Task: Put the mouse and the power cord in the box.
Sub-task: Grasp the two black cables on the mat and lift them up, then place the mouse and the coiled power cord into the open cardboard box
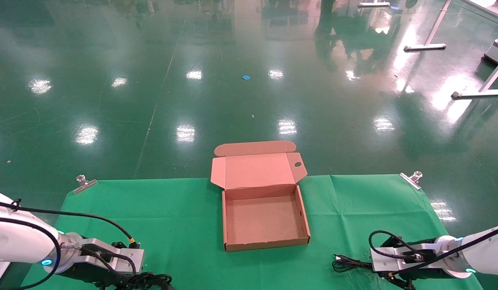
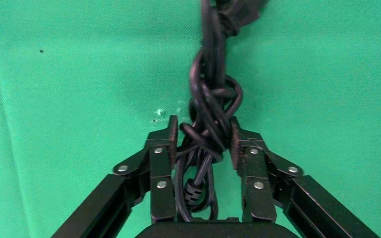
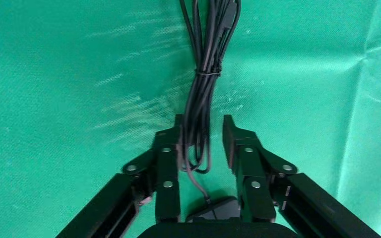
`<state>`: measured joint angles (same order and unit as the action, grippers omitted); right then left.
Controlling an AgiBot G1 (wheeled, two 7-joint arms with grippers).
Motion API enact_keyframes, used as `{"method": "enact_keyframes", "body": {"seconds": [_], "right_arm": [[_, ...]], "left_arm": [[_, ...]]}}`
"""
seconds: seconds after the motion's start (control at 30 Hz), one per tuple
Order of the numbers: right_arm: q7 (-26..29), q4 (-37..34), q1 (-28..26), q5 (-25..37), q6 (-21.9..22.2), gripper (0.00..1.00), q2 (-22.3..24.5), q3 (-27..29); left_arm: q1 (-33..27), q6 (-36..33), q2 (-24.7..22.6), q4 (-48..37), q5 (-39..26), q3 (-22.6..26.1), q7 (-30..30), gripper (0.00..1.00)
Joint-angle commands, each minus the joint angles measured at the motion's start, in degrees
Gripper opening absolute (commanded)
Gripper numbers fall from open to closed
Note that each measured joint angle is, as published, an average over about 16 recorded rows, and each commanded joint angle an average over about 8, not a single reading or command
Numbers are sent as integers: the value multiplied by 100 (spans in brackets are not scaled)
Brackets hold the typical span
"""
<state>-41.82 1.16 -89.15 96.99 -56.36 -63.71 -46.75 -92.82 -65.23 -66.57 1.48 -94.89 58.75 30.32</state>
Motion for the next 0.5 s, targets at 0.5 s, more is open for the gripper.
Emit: {"method": "enact_keyframes", "body": {"seconds": [0.5], "right_arm": [[-7, 24, -208, -198, -489, 0, 318, 137]], "left_arm": [[-158, -984, 490, -167, 552, -379, -77, 0]]}}
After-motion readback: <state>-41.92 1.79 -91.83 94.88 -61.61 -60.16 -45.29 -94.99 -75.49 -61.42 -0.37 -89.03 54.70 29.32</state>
